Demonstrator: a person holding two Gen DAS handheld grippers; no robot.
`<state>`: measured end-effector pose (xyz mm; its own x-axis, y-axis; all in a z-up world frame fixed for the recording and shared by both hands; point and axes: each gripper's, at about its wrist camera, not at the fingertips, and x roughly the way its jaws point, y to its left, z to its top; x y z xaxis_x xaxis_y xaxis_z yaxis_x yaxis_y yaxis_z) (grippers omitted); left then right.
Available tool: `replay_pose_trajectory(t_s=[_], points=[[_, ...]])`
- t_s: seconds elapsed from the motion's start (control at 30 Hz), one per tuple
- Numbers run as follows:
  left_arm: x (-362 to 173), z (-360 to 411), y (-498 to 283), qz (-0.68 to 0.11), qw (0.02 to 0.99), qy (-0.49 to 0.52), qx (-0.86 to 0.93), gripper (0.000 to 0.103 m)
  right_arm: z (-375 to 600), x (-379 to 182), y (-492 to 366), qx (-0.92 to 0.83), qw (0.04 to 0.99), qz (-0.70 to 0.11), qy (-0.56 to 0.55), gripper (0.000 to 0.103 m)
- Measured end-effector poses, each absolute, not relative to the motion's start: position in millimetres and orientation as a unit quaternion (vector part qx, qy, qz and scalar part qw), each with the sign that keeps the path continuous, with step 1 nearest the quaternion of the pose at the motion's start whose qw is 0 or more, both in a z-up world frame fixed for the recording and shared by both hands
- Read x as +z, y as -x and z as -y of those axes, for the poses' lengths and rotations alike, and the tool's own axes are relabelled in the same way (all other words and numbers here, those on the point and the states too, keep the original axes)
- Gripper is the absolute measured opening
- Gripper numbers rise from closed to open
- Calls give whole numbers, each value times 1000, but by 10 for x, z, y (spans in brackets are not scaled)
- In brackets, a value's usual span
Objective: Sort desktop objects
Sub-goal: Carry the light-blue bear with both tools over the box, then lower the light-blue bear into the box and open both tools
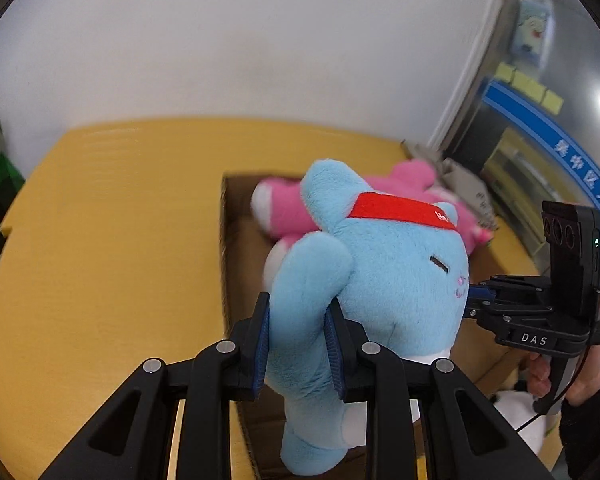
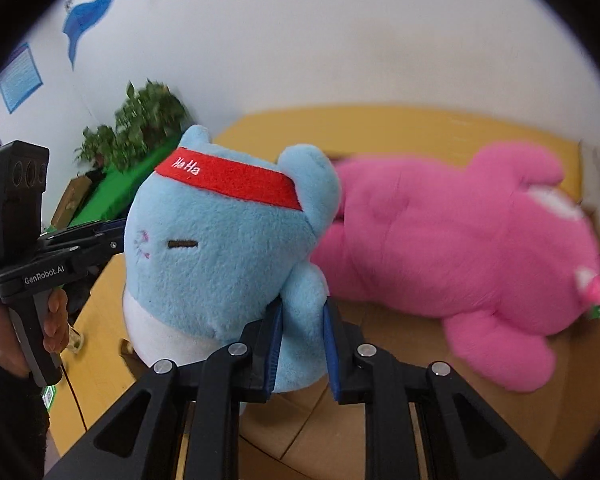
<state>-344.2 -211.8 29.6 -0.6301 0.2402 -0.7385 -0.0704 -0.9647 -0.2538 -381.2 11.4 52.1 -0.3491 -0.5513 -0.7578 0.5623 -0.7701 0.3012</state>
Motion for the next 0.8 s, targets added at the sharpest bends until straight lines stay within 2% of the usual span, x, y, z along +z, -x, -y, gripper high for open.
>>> replay_pose_trajectory(t_s=[0.2,0.43,0.53,0.57,0.6,0.67,0.77,0.8], points=[[-106,2215,3573,96,68,456,882,26,200,-73,4048,-775,346,-31,-529,19],[-114,2089,3579,71,58,460,883,28,324,-202,4020,-775,333,-51,-535,23],[-19,2081,3450,71,62,448,889,34,277,-129,3937,-781,330,-60,-527,25],[46,2094,3373,73,63,438,894,42,228,-75,3905,-785,331,-59,-521,29],[128,2115,3283,73,54,424,901,66,150,9,3860,-791,334,-54,-511,31],[307,2189,3059,70,32,392,917,88,-20,191,3777,-801,341,-44,-490,44],[476,2202,2742,76,52,364,927,88,-363,442,3569,-810,352,-43,-467,61],[447,2151,2679,69,62,369,925,88,-484,524,3493,-813,356,-44,-459,62]])
